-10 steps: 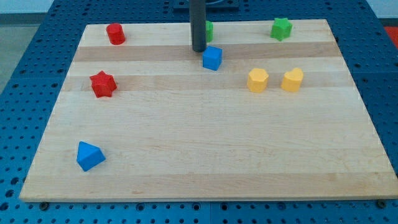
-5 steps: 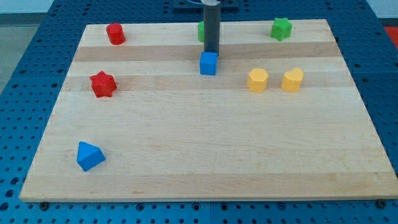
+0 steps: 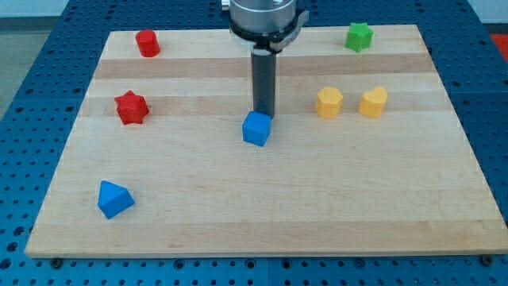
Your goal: Slide blue cube towards bottom center
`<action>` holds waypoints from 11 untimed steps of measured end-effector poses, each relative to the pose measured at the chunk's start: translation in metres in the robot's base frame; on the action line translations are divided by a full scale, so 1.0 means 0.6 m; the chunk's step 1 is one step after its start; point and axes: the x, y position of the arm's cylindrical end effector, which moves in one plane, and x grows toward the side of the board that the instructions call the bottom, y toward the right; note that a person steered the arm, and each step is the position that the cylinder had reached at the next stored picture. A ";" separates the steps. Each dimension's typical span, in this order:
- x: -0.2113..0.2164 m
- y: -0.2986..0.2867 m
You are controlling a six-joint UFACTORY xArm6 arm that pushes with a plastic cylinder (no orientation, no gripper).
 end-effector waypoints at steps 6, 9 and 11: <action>0.084 -0.048; 0.113 -0.104; 0.137 -0.086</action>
